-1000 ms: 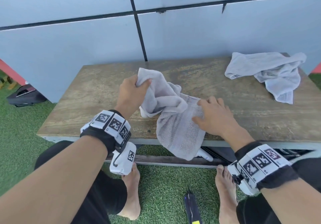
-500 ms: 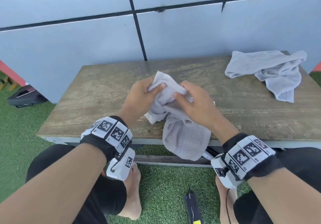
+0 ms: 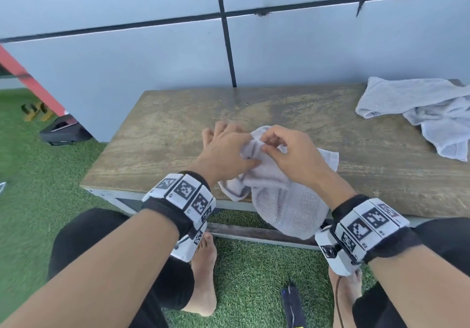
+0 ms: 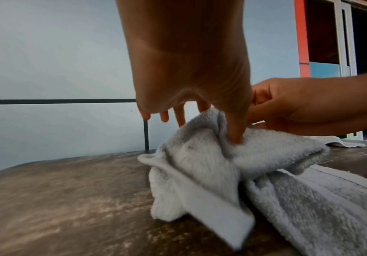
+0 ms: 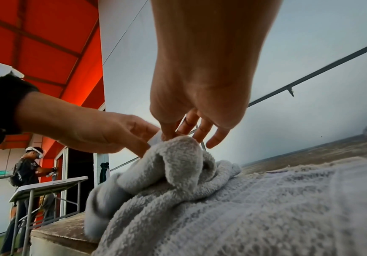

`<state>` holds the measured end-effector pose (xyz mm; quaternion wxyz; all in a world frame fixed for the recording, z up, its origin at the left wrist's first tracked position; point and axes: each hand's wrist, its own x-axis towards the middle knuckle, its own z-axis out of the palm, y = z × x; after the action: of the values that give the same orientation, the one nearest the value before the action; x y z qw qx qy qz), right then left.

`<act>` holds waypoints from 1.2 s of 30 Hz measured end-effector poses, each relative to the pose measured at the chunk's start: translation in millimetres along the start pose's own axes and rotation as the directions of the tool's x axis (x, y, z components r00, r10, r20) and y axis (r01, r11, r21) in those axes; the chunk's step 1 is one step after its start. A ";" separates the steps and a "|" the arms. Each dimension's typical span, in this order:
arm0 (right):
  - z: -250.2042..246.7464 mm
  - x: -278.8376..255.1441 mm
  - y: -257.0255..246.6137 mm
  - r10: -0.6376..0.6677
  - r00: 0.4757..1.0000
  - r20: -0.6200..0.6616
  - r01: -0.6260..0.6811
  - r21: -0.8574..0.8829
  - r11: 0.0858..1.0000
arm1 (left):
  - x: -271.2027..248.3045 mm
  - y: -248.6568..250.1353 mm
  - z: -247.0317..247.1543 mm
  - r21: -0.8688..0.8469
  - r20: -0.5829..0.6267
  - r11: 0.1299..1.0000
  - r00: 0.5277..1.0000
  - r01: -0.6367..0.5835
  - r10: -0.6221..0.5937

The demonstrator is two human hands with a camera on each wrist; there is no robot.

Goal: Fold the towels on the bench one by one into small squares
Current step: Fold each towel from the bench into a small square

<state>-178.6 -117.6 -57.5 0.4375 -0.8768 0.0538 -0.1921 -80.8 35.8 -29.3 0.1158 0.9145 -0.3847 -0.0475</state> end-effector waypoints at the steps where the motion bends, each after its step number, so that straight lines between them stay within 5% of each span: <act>1: -2.4 -0.4 2.7 0.036 0.999 0.013 -0.035 -0.031 0.999 | 2.2 -1.1 5.3 0.029 0.032 0.999 0.999 0.032 -0.033; 3: -10.3 -2.5 13.5 0.169 0.983 0.070 -0.148 -0.242 0.959 | 5.1 -5.9 15.4 0.022 0.063 0.996 0.994 0.083 -0.085; 6: -25.6 -13.6 27.2 0.441 0.893 0.095 -0.285 -0.640 0.714 | 3.7 -7.2 24.8 -0.028 0.100 0.995 0.990 0.100 -0.097; 10: -38.5 -29.3 43.4 0.479 0.877 -0.037 -0.353 -0.726 0.590 | 7.3 6.6 33.2 -0.109 0.086 0.992 0.995 0.055 -0.046; 14: -40.2 -40.6 47.5 0.390 0.916 -0.096 -0.344 -0.686 0.641 | 4.8 38.4 40.9 -0.159 -0.179 0.965 0.967 -0.208 0.179; 18: -49.3 -44.2 42.9 0.468 0.874 -0.134 -0.486 -0.196 0.852 | -0.8 71.8 60.0 -0.097 -0.210 0.900 0.893 -0.424 0.398; 21: -60.2 -44.3 32.8 0.473 0.864 -0.171 -0.466 0.086 0.881 | -1.6 92.6 72.4 -0.134 -0.090 0.936 0.945 -0.325 0.315; 27: -67.1 -46.7 18.0 0.354 0.931 -0.083 -0.322 0.267 0.909 | 9.9 101.6 69.8 -0.330 -0.136 0.929 0.982 -0.169 0.131; 31: -69.1 -45.3 19.1 0.330 0.938 -0.102 -0.292 0.278 0.915 | 18.0 91.9 54.5 -0.434 -0.144 0.889 0.985 -0.148 0.094; 36: -62.0 -37.0 16.3 0.180 0.973 -0.146 -0.166 0.104 0.981 | 21.7 80.9 28.9 -0.468 -0.086 0.853 0.973 -0.231 0.216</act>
<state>-235.3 -164.1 -47.3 0.4866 -0.8303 0.1550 -0.2231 -126.7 -39.5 -37.1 0.3472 0.8078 -0.4629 -0.1126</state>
